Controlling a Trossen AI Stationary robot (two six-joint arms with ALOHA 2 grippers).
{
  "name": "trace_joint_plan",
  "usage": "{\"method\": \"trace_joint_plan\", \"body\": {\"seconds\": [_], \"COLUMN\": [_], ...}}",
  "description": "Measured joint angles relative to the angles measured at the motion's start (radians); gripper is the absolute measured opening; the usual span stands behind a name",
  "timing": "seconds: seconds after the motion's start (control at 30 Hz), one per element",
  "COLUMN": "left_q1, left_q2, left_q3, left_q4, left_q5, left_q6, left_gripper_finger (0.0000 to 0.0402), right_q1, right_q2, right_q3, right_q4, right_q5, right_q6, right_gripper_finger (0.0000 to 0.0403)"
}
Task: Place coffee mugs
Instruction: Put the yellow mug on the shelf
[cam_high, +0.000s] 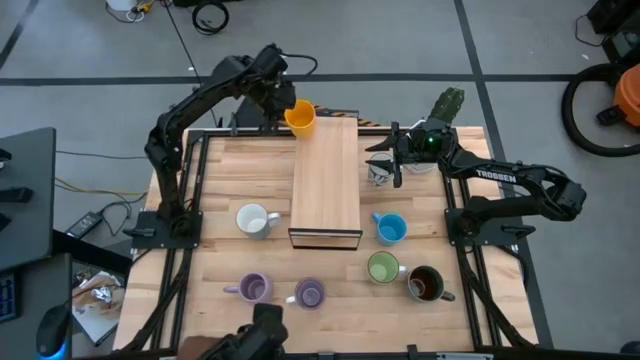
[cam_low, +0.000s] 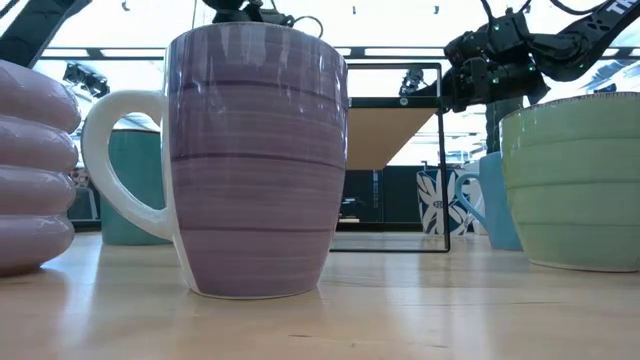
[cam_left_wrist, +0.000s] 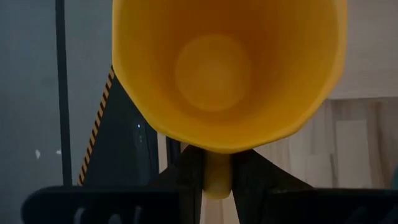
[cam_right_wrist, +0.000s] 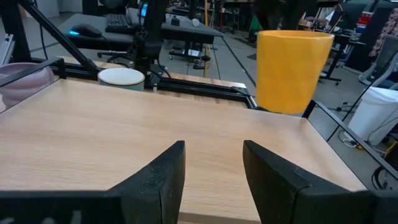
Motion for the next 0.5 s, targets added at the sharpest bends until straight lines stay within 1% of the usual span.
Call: {"method": "trace_joint_plan", "body": {"seconds": [0.13,0.3,0.5], "left_q1": [0.008,0.014,0.013], "left_q2": [0.037,0.059,0.071], "left_q3": [0.028,0.028,0.028], "left_q4": [0.008,0.022,0.025], "left_q5": [0.009,0.008,0.008], "left_q6": [0.023,0.053,0.054], "left_gripper_finger": [0.0062,0.0062,0.0062], "right_q1": [0.002,0.015,0.022], "right_q2": [0.000,0.000,0.000], "right_q3": [0.000,0.000,0.000], "right_q4": [0.000,0.007,0.013], "right_q5": [0.000,0.000,0.000], "right_q6": [0.000,0.000,0.000], "right_gripper_finger": [0.0167,0.0167,0.0167]}}
